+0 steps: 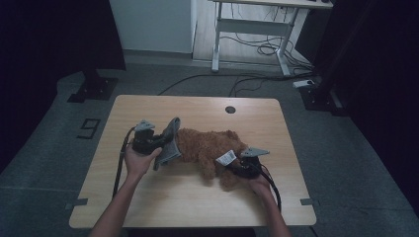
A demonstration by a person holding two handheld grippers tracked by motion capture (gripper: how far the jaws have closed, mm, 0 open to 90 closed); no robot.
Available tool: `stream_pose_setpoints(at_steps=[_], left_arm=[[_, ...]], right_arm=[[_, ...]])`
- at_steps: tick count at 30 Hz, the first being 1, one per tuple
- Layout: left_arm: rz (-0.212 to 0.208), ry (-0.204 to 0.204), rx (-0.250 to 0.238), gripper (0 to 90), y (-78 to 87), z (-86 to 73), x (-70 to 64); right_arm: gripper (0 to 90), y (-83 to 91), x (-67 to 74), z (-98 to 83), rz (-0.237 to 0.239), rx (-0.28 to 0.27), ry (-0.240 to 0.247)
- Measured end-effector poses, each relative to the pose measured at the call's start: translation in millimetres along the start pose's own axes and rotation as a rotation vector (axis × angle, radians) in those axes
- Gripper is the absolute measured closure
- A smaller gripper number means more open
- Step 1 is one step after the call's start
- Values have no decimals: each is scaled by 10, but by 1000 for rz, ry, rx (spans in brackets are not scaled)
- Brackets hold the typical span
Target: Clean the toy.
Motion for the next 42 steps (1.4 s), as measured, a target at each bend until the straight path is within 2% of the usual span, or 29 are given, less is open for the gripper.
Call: stream_pose_setpoints(at_steps=[3,5,9,12,14,16,19,21,23,26,31,34,39,42], left_arm=[[-13,-58,7,794,-122,173,-219],[-17,-78,26,794,-261,227,-322],[-35,-60,82,793,-557,205,-400],[-58,-39,101,792,-655,129,-412],[-55,-49,108,794,-657,66,-402],[-74,-51,127,795,-641,-28,-408],[-79,-62,117,797,-579,-175,-426],[-80,-60,107,797,-539,-232,-436],[-74,-56,97,798,-497,-285,-438],[-71,-55,89,798,-449,-337,-438],[-73,-36,76,798,-367,-416,-424],[-77,-29,66,798,-347,-453,-440],[-84,-53,64,798,-316,-523,-528],[-100,-57,66,798,-284,-568,-577]], right_arm=[[665,14,10,-3,4,-6,-8],[664,23,16,-11,5,-14,-8],[661,51,8,-34,8,-26,-12],[656,71,1,-38,3,-24,-12],[647,79,-6,-39,2,-26,-21],[631,80,-19,-37,-2,-30,-32],[603,85,-33,-37,-24,-32,-42],[571,104,-20,-36,-26,-35,-47],[486,141,10,-38,-23,-33,-53],[392,228,55,-25,-27,-37,-41],[358,353,104,27,-9,-72,-12],[331,446,92,20,14,-88,-28],[289,603,85,90,21,-152,-39],[233,548,135,158,23,-167,-40]])
Point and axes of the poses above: each handheld gripper's, and its own axes: y roughly backward along the jaws, z roughly out of its top, x roughly to its left, the point moved 9 cm from there along -y, roughly forward along the jaws, and after that the axes turned 4 degrees about z, right-handed, at the moved point
